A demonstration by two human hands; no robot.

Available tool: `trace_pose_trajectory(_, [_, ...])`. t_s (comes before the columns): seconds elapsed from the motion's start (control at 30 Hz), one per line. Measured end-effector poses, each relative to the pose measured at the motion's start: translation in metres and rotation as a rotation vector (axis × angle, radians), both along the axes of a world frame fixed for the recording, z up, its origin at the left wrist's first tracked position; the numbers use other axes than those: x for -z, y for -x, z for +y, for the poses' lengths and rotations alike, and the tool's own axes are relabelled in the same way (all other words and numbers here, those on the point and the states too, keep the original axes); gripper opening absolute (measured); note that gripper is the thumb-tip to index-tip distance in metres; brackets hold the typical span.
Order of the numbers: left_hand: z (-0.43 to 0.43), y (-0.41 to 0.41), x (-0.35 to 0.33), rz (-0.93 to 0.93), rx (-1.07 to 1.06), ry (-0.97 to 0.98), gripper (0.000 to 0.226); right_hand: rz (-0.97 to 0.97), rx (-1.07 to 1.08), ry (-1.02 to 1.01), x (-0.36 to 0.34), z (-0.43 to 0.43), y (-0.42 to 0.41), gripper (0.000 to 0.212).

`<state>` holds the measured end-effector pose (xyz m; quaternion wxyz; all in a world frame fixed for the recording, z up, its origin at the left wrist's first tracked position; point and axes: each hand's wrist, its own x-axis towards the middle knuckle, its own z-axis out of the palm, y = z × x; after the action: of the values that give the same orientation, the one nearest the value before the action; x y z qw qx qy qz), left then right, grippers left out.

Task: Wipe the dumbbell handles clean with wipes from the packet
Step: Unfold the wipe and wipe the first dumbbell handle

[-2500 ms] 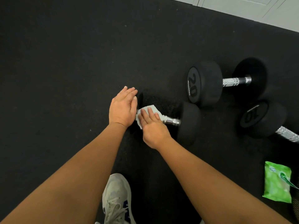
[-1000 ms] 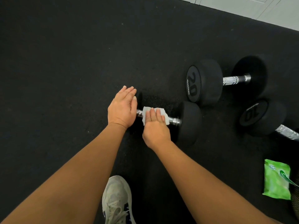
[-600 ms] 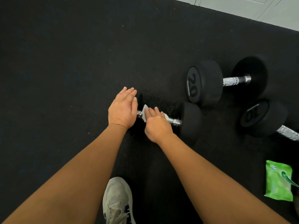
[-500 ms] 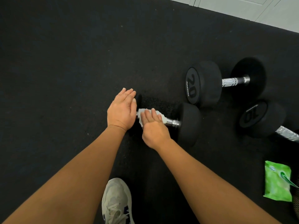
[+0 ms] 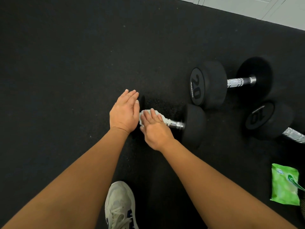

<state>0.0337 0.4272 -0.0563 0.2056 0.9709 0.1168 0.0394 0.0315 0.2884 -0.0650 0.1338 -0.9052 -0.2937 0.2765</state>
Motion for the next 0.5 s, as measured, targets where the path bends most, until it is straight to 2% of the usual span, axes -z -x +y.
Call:
trace_pose_trajectory(0.07, [0.0,-0.001,0.0,-0.006,-0.001,0.003,0.037,0.004,0.001,-0.002,0.002,0.003,-0.008,0.053])
trace_pose_trajectory(0.23, [0.0,-0.002,0.002,-0.021,-0.003,0.008,0.039,-0.014,0.16,0.034,-0.001,-0.004,0.001,0.052])
trace_pose_trajectory(0.4, [0.0,0.0,0.002,-0.024,0.002,-0.003,0.04,0.01,0.048,-0.005,-0.002,0.004,0.003,0.052])
trace_pose_trajectory(0.5, [0.001,-0.002,0.002,-0.03,-0.002,0.003,0.042,0.001,0.064,-0.016,0.001,0.004,-0.011,0.051])
